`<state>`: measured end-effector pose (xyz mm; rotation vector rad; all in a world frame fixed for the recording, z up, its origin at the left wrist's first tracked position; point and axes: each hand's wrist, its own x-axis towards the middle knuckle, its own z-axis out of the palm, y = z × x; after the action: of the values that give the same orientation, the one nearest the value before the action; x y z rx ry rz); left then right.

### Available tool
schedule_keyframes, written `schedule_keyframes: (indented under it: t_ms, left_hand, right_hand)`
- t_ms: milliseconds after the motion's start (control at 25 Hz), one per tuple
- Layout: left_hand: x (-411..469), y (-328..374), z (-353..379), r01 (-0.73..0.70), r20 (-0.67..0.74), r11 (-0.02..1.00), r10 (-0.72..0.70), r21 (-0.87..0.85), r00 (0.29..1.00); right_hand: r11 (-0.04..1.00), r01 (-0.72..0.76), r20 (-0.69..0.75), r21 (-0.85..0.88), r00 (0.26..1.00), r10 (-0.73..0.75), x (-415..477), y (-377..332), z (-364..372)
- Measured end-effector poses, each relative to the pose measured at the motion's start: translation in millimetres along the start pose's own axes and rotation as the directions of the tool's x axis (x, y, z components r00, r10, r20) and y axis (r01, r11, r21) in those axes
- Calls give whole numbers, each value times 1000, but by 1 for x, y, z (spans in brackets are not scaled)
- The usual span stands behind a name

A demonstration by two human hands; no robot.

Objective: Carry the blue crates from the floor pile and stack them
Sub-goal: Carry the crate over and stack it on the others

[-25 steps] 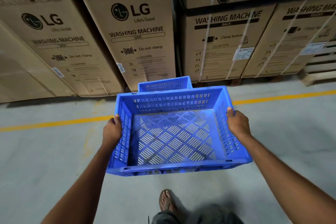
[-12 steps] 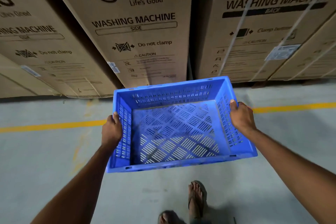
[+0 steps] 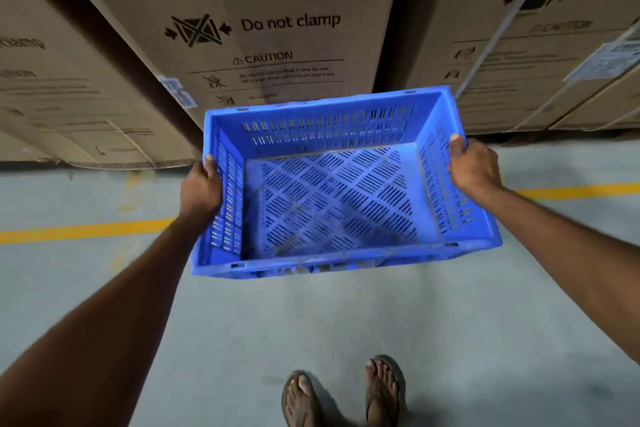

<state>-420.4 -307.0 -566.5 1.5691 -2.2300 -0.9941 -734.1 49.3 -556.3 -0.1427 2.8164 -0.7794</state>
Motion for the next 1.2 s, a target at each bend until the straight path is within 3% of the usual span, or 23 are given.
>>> schedule_keyframes:
  t_ms: [480,880,1040,1200]
  left_hand:
    - [56,-16,34,95,20,987,-93,-131,995]
    - [78,4,55,61,55,965,-49,-253,997]
    - [89,7,66,35,33,969,-28,-243,999]
    - [90,6,52,48,51,981,-39,-190,998]
  right_hand:
    - [999,-37,-21,-11,999,36,52,-7,46]
    - [997,-8,-25,80,1000,10,113,4,62]
    - [996,-14,-49,84,999,18,136,13,78]
    - [999,-32,-43,12,999,32,99,-11,53]
